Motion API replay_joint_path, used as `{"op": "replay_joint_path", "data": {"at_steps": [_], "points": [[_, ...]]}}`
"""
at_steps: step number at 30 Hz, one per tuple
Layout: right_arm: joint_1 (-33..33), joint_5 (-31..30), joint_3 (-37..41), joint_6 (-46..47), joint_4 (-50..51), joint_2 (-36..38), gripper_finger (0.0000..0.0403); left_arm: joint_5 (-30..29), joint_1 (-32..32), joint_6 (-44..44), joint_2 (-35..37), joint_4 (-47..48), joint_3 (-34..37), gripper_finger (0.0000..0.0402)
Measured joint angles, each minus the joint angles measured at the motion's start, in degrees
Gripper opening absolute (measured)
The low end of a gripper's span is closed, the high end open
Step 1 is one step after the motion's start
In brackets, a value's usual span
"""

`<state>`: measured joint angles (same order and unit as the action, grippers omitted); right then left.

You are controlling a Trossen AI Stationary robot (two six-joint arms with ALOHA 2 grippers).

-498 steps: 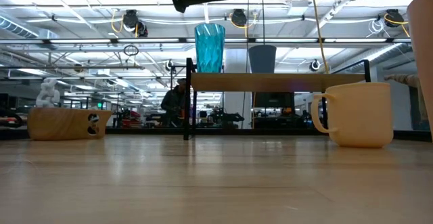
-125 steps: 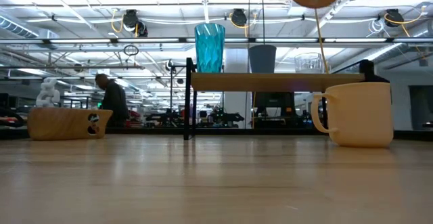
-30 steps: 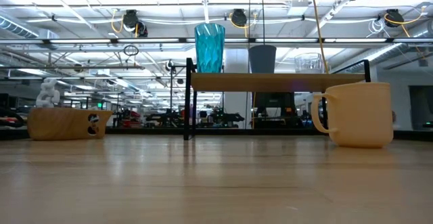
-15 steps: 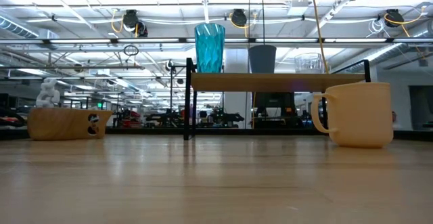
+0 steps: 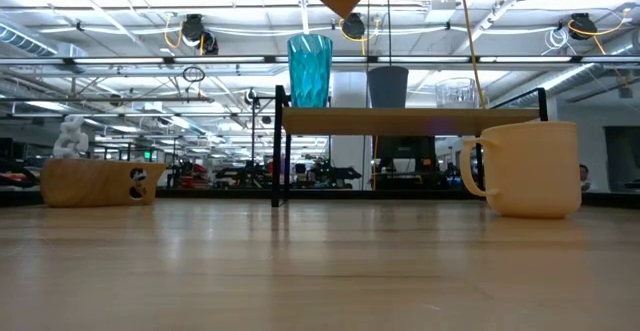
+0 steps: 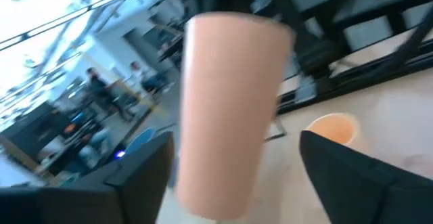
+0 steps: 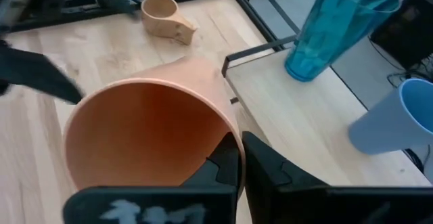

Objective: Stack small to large cups/mugs on shelf
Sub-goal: Put the orange cup on the shelf

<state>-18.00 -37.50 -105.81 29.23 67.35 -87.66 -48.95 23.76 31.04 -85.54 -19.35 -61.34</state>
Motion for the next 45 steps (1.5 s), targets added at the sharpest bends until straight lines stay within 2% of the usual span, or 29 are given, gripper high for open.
{"op": "replay_joint_path", "data": {"at_steps": [5,7,13,19,25,29,36,42,45], "points": [[0.3,0.1,0.1,0.0,-0.5,0.0,0.0000,-1.9,-1.8,0.8,0.0,1.1,0.0,0.0387],[0.6,0.1,0.1,0.0,-0.8,0.0,0.0000,-2.2,-3.0,1.5,0.0,2.6,0.0,0.0396],[2.4,3.2,0.1,-0.2,-1.2,0.0,0.0000,3.4,-6.4,2.9,0.0,5.9,0.0,0.0392],[3.4,3.3,0.1,-2.4,-3.4,0.0,0.0000,6.2,-9.0,3.2,0.0,6.1,0.0,0.0392],[3.8,6.2,0.1,-5.5,-7.2,0.0,0.0000,7.1,-10.7,2.0,0.0,6.9,0.0,0.0392],[3.8,6.3,0.1,-6.2,-7.6,0.0,0.0000,7.1,-10.1,3.0,0.0,6.7,0.0,0.0372],[4.1,7.4,0.1,-6.9,-7.6,0.0,0.0000,7.4,-9.6,2.2,0.0,7.3,0.0,0.0283],[4.1,7.7,0.1,-8.3,-7.9,0.0,0.0011,7.5,-9.1,1.8,0.0,7.3,0.0,0.0283],[4.1,7.8,0.1,-9.4,-8.2,0.0,0.0028,7.5,-8.7,1.9,0.0,7.2,0.0,0.0296]]}}
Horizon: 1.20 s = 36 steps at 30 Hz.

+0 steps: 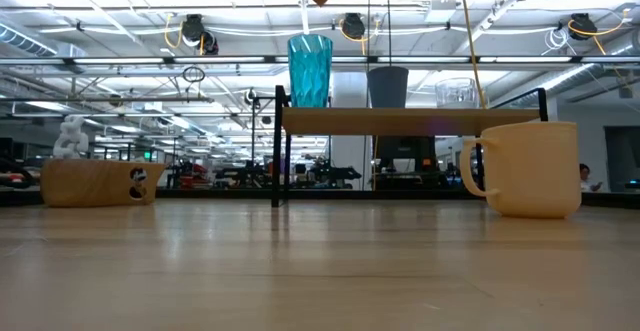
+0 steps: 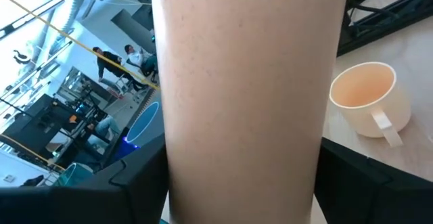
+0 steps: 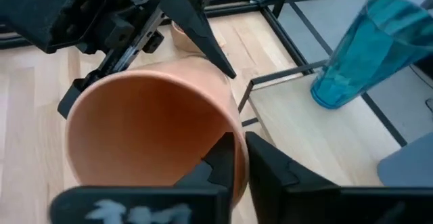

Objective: Stack small to large cups/mugs on shelf
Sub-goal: Put the orange cup on the shelf

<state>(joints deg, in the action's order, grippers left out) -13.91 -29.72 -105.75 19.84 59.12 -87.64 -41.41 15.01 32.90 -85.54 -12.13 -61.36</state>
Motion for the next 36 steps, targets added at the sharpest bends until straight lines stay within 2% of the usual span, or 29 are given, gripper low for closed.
{"op": "replay_joint_path", "data": {"at_steps": [3,6,14,18,21,24,27,36], "points": [[0.0,0.0,0.0,-2.0,-1.5,0.0,0.0060,0.5,0.3,0.0,0.0,-0.2,0.0,0.0296],[0.0,0.0,0.0,-4.2,-3.6,0.0,0.0104,0.5,0.5,0.0,0.0,-0.2,0.0,0.0284],[-0.9,0.0,0.0,-11.7,-8.9,1.8,0.0218,1.0,0.5,-0.2,0.1,-0.5,0.0,0.0284],[-3.8,-0.2,0.0,-18.0,-11.3,5.6,0.0254,3.0,0.5,-0.5,0.5,0.2,0.0,0.0284],[-6.3,-0.5,1.1,-18.8,-11.8,9.0,0.0268,5.6,0.8,-1.2,1.9,0.1,0.0,0.0284],[-8.5,-0.5,6.1,-20.1,-13.7,12.2,0.0273,8.0,0.9,-2.4,4.2,0.5,0.0,0.0284],[-10.4,-2.1,14.4,-23.6,-19.8,16.3,0.0274,10.5,0.9,-3.8,5.9,1.1,0.0,0.0284],[-12.1,-3.3,42.4,-35.7,-52.4,27.3,0.0274,19.5,0.0,-10.9,9.4,1.3,0.0,0.0284]]}}
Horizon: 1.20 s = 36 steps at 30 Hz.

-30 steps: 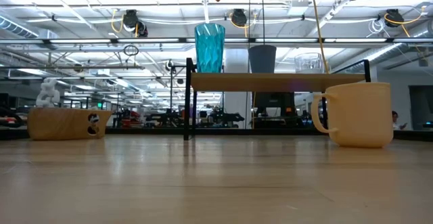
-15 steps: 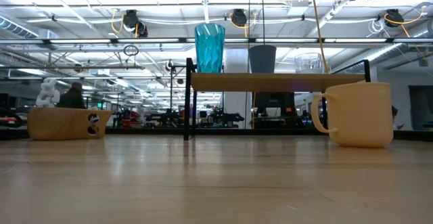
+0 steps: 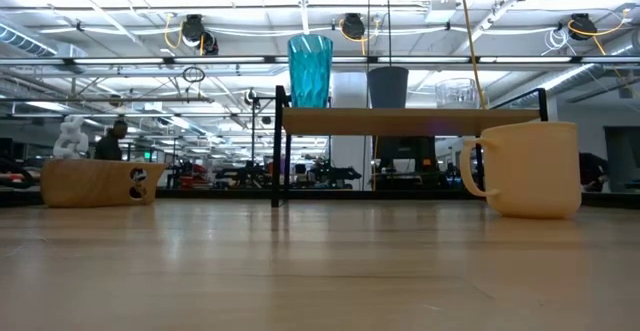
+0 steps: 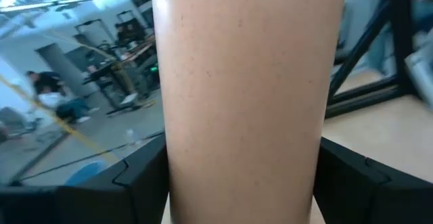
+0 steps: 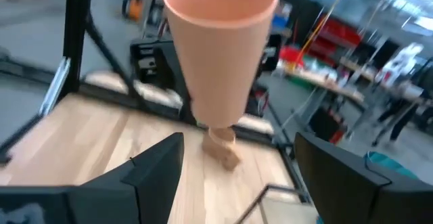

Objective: Stack small to large cups/mugs on shelf
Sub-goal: Put the orange cup on the shelf

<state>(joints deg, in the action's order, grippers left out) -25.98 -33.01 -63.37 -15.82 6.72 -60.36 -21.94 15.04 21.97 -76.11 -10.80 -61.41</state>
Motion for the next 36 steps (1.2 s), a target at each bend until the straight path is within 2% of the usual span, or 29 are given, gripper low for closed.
{"op": "replay_joint_path", "data": {"at_steps": [5,9,13,17,21,25,33,36], "points": [[0.0,0.1,13.6,-4.3,-19.5,1.8,0.0274,7.9,-1.1,-5.2,-1.3,-2.7,0.0,0.0284],[0.1,0.1,21.1,-6.3,-33.8,1.8,0.0276,9.4,-1.4,-6.0,-3.5,-7.6,1.2,0.0284],[0.8,2.2,24.8,-3.2,-38.1,1.7,0.0296,11.0,-2.1,-7.4,-4.6,-16.2,4.4,0.0284],[2.6,6.3,25.5,0.5,-41.0,0.5,0.0329,12.8,-3.0,-9.4,-5.3,-23.6,7.9,0.0284],[5.0,9.5,25.5,1.7,-45.0,-2.3,0.0352,13.8,-3.4,-11.1,-6.1,-27.2,9.8,0.0284],[7.8,13.6,25.5,3.2,-49.9,-5.1,0.0354,14.5,-3.6,-12.1,-6.6,-30.6,11.2,0.0284],[11.4,19.6,25.5,6.2,-57.2,-9.6,0.0354,14.6,-3.7,-13.2,-7.5,-30.8,11.5,0.0284],[11.8,19.9,24.5,6.8,-58.8,-11.3,0.0354,14.6,-3.9,-13.7,-7.7,-31.0,11.5,0.0284]]}}
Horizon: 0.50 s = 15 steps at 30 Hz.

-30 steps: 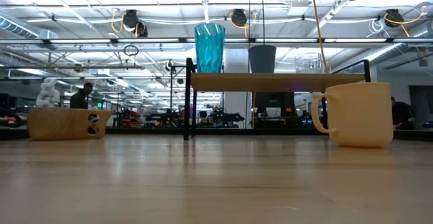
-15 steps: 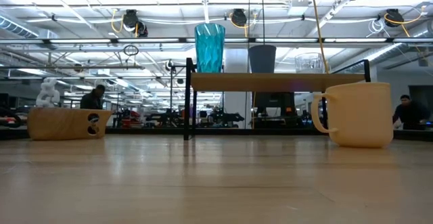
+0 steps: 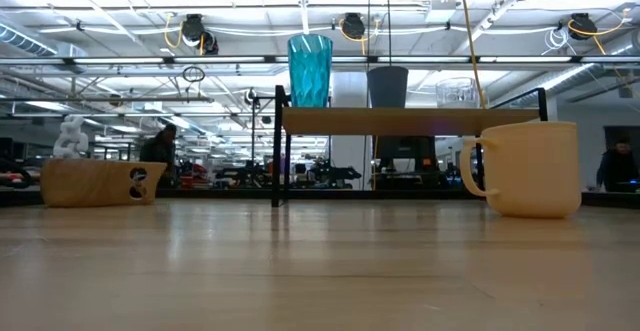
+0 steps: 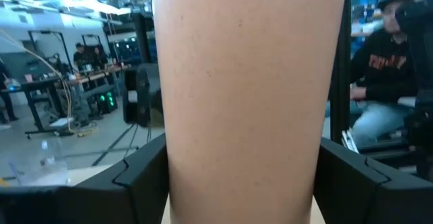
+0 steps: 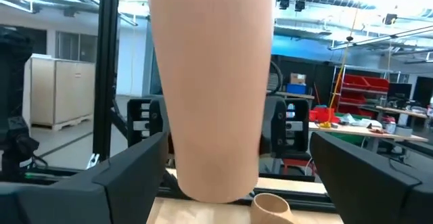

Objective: Stack small to large cups/mugs on shelf
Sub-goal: Put the orange cup on the shelf

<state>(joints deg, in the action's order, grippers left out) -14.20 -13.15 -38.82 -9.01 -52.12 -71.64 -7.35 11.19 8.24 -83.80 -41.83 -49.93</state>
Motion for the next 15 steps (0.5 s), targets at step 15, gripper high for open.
{"op": "replay_joint_path", "data": {"at_steps": [15], "points": [[0.3,2.9,-10.1,-1.1,1.6,-9.1,0.0347,2.0,-0.5,-0.6,-2.1,-2.5,0.0,0.0284]]}}
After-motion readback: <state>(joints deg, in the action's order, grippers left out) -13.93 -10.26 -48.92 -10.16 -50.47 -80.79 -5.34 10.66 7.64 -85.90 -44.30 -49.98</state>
